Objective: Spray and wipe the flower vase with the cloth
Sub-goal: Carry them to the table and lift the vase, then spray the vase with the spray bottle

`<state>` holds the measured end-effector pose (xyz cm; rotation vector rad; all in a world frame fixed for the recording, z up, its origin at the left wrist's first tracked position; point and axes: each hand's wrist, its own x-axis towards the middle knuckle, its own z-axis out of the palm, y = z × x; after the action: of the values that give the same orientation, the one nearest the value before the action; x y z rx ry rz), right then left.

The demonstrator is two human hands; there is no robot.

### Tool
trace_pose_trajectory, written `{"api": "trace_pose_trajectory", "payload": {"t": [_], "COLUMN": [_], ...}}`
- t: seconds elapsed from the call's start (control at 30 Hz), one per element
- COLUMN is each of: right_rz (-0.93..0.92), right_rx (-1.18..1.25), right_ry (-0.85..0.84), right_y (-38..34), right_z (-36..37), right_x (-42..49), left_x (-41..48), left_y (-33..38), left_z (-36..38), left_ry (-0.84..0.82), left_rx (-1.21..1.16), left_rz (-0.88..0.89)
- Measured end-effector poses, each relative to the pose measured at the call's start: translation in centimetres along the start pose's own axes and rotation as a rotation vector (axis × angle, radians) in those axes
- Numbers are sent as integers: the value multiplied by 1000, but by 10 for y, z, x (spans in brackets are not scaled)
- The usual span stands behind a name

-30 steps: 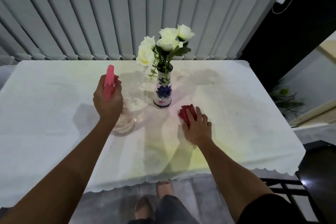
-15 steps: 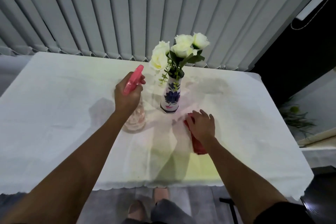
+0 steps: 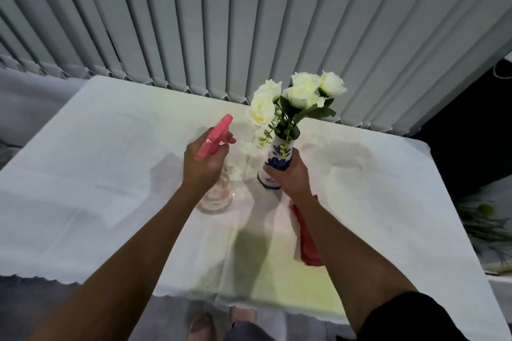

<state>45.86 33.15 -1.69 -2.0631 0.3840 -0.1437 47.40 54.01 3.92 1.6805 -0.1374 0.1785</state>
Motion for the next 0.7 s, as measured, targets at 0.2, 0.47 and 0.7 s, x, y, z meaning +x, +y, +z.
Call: {"api": "trace_pose_trajectory", "payload": {"t": [0.2, 0.47, 0.7], "right_rz": [16, 45, -101], "right_rx": [1, 140, 231], "right_ry": [30, 59, -134], "right_y": [4, -57, -131], "right_z": [-6, -30, -71], "right_x": [10, 39, 52], "left_x": [2, 12, 57], "left_y": [-5, 21, 85], "left_z": [-5, -12, -21], "left_ry": [-55, -99, -294], "left_rx": [6, 52, 9], "left_rz": [-18, 12, 112]}}
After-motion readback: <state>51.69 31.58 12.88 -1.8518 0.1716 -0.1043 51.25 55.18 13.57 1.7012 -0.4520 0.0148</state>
